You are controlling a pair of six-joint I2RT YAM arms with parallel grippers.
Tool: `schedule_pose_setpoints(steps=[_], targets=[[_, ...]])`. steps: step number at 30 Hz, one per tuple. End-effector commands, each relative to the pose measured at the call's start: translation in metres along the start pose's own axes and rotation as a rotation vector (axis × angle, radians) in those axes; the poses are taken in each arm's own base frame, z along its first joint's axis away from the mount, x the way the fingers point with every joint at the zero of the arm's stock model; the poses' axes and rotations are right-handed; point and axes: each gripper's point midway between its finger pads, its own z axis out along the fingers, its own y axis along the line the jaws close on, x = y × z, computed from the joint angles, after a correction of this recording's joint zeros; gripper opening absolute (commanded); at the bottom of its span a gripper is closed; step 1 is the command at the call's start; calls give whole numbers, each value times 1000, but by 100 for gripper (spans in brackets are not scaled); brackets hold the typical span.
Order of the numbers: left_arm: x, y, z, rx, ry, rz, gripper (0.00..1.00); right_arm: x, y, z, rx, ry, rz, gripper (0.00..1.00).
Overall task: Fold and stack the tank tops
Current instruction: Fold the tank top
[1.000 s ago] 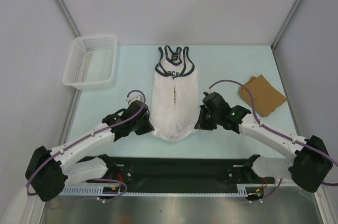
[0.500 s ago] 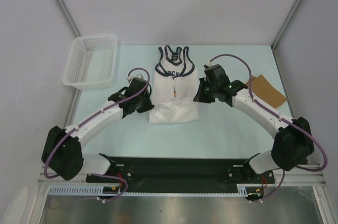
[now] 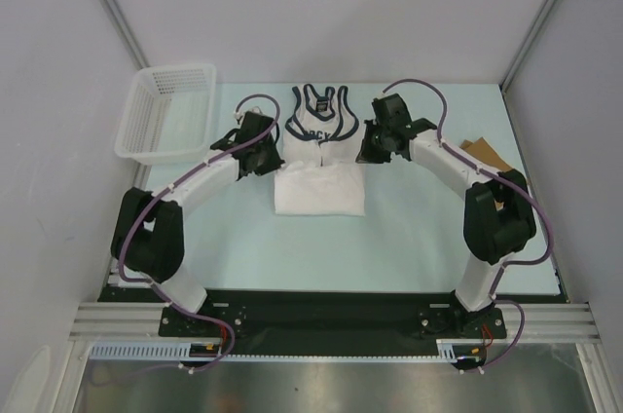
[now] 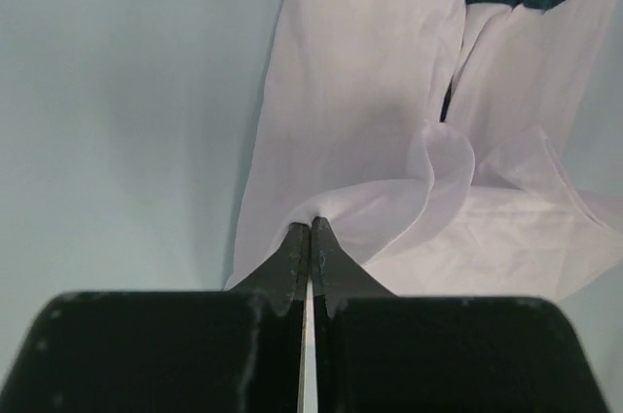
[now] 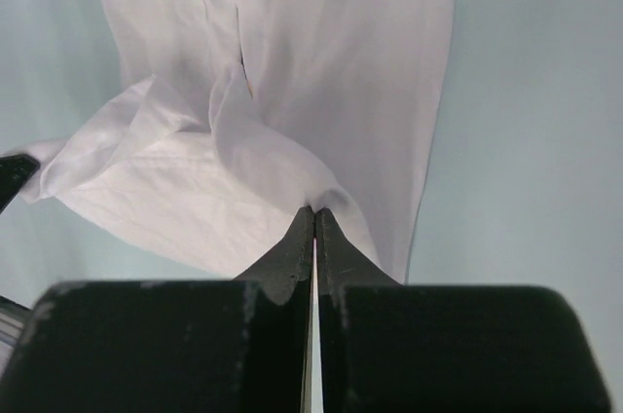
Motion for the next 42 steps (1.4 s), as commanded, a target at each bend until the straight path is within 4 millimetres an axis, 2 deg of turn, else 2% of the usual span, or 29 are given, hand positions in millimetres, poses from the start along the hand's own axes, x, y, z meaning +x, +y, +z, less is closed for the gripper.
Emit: schedule_pose_setpoints(steps=[1,7,16,24,28,30,31,32,33,34,35,36,37,38,39,40,41,42], targets=[[-40,-24,-2,61,-92,17,0,-31,12,-2,-45,-66,-18,0],[-50,-30,2,74,-106,24,0,-44,5,-2,-47,-87,-5,0],[-67,-29,13,66,-125,16,0,-62,6,-2,-65,-108,-5,0],[-74,-29,52,65,-112,17,0,-78,-5,20,-54,-102,36,0],[-80,-35,68,81,-104,20,2,-79,-14,38,-24,-93,51,5],[-77,-31,81,66,-81,26,17,-84,-18,46,-10,-103,55,18],[-80,-34,82,76,-75,27,26,-84,-23,49,8,-105,60,34],[-79,-31,87,69,-65,31,39,-82,-29,54,32,-96,64,37],[-81,-31,86,65,-68,33,47,-82,-33,54,41,-97,71,40],[-80,-29,86,62,-66,38,57,-80,-35,53,47,-95,74,53],[-84,-29,78,64,-82,38,71,-86,-33,43,40,-131,69,59],[-86,-28,73,63,-95,45,77,-73,-39,44,51,-113,69,63],[-79,-21,71,47,-91,48,83,-70,-41,39,46,-118,62,66],[-85,-22,57,60,-117,47,84,-74,-34,26,15,-151,53,66],[-77,-16,53,55,-110,53,84,-55,-44,27,24,-119,59,65],[-74,-14,48,57,-110,53,84,-51,-45,22,8,-118,59,64],[-71,-11,43,59,-109,53,85,-46,-38,19,-42,-115,45,62],[-71,-15,28,85,-120,52,85,-41,-35,7,-66,-120,38,59]])
